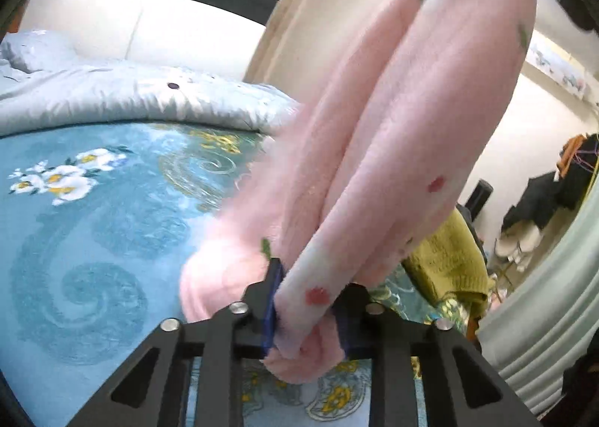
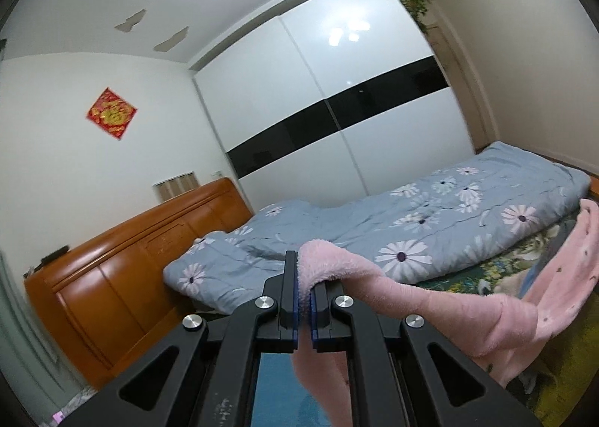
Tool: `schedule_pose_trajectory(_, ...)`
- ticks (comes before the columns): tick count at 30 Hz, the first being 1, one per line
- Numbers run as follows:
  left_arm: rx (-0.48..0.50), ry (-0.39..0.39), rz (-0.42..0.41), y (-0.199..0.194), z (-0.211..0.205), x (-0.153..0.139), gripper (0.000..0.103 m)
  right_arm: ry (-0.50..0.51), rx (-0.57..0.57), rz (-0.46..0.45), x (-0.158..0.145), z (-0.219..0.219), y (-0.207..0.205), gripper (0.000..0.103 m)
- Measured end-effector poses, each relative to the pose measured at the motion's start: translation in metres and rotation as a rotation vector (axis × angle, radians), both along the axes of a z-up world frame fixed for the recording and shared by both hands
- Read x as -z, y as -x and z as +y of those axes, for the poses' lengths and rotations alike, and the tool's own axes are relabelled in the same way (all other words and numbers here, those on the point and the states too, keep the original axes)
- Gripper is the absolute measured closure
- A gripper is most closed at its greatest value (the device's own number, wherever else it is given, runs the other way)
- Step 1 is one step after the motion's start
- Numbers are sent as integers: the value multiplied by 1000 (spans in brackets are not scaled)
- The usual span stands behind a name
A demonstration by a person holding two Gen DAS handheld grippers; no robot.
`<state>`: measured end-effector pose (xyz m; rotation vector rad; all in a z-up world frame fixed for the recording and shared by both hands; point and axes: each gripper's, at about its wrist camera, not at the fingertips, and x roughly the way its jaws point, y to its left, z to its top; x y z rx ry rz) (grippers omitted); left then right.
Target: Fold clothes
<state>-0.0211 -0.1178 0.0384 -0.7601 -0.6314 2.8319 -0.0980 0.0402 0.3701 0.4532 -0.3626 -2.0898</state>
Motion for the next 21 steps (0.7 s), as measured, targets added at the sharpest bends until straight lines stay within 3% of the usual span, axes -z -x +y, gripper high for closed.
schedule_pose_trajectory(5,-117,-18,6,-19,-42,-6,90,-1,-7,-8,-4,-16,4,98)
schedule_pose_trajectory(11,-383,16,19,-62,-160,-41,92,-51,-91,20,-12,-88,-8,98)
schedule_pose_trajectory(18,-692,330,44,-128,-261,-154,92,38,-181,-34,-24,-185,0,98)
schedule_pose_trajectory(21,-814,438,82,-165,-282,-199,92,88,-212,14,-36,-201,-10,98)
